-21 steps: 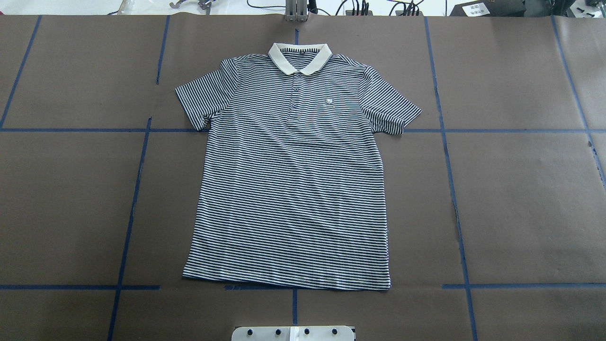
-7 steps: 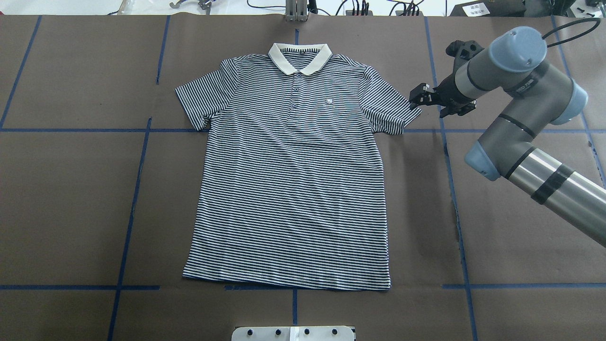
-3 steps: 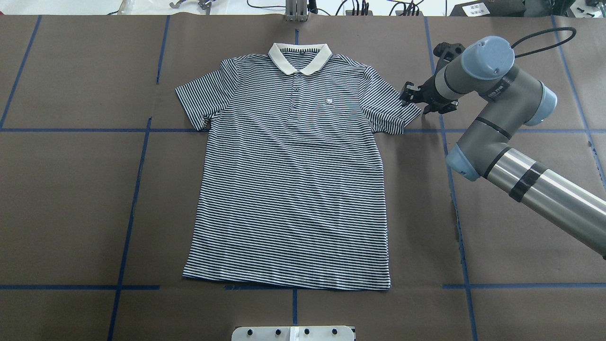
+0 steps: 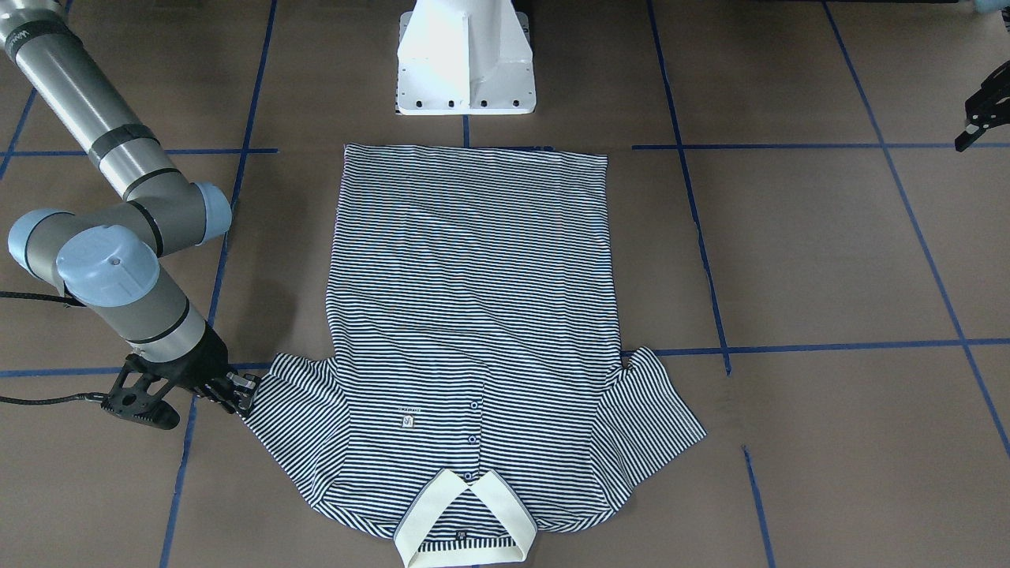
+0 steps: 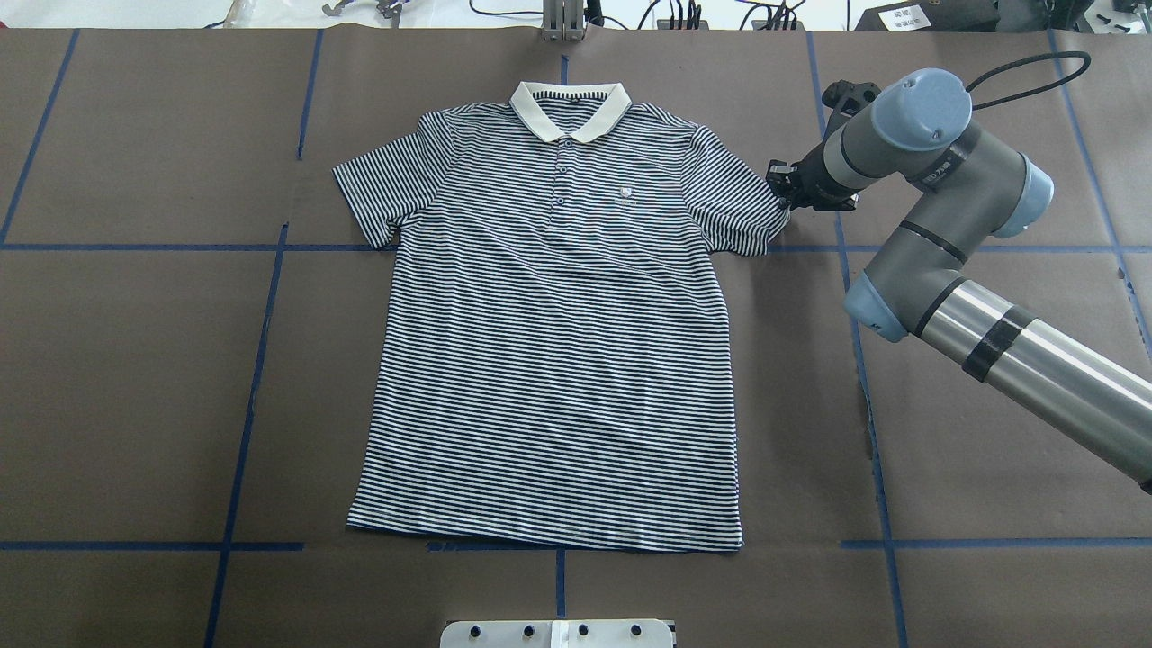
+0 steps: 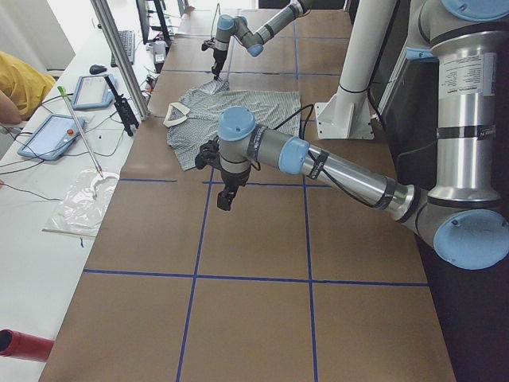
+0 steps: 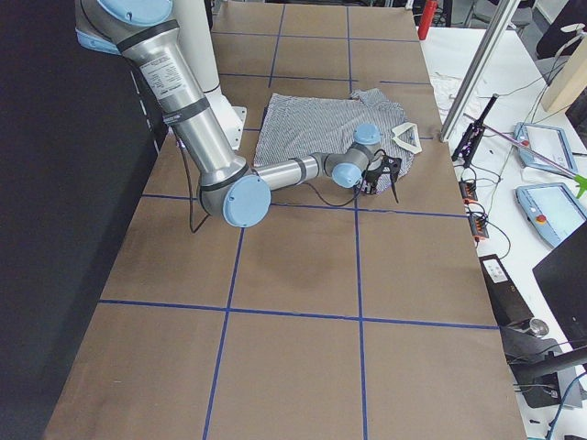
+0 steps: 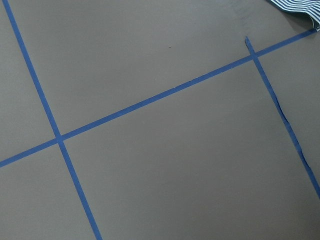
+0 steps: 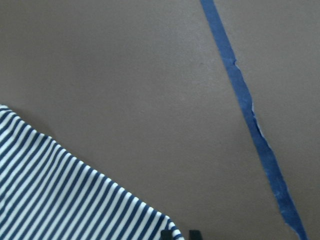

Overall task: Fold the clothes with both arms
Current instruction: 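Move the right gripper to the sleeve nearest it and grasp it, then fold the grasped sleeve inward across the shirt body with the right gripper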

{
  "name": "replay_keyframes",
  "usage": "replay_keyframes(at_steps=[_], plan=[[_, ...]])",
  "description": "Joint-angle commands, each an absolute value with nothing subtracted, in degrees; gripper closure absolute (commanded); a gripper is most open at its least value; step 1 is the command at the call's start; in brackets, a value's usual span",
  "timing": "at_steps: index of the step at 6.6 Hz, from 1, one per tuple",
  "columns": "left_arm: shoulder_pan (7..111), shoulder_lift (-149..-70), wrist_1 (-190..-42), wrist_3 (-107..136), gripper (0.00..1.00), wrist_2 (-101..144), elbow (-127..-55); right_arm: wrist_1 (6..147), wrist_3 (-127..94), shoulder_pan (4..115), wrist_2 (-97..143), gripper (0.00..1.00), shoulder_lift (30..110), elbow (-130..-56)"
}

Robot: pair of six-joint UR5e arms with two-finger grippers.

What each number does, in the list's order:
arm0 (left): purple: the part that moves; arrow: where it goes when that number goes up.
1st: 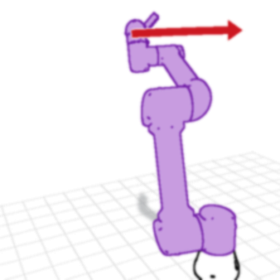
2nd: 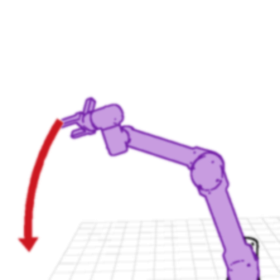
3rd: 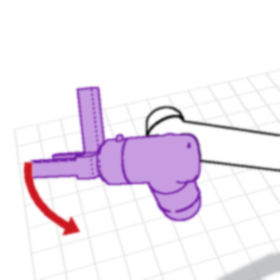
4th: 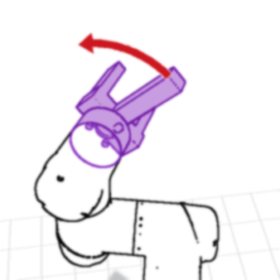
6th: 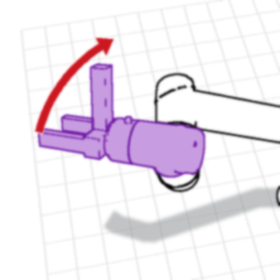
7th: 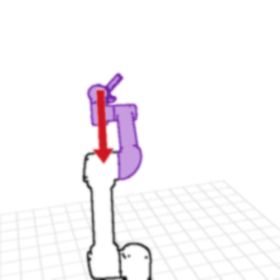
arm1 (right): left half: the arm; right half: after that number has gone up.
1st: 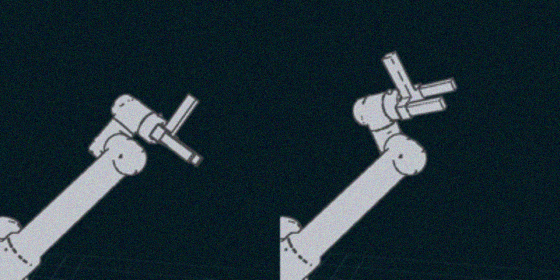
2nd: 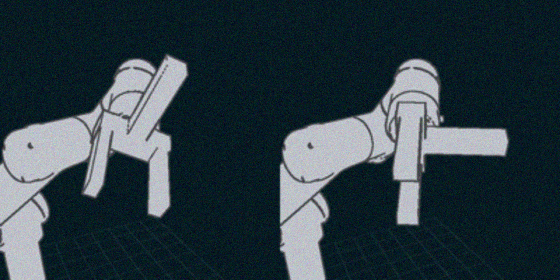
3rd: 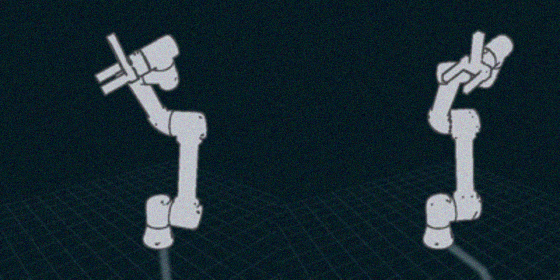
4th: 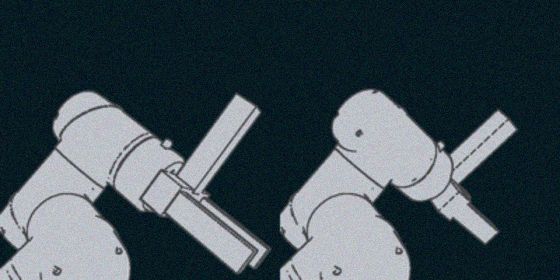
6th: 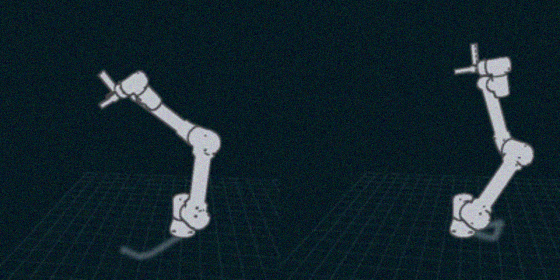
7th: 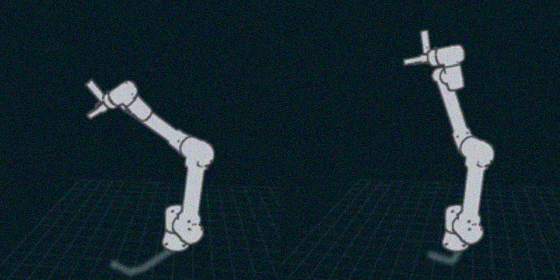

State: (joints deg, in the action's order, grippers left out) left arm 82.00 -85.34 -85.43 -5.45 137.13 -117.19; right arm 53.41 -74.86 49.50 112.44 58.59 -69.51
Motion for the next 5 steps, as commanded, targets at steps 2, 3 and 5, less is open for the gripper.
replay_keyframes(at_steps=[2,3,5], plan=[[82.0,-85.3,-85.4,-5.4,0.00,138.3,-117.2,54.4,-77.0,49.3,112.9,1.00,54.5,-72.1],[82.0,-85.3,-85.3,-5.4,0.00,138.3,-117.2,57.3,-82.6,47.1,112.4,1.00,49.5,-72.0],[82.0,-85.3,-85.3,-5.4,0.00,138.3,-117.2,59.5,-86.0,43.3,105.2,1.00,40.8,-64.7]])
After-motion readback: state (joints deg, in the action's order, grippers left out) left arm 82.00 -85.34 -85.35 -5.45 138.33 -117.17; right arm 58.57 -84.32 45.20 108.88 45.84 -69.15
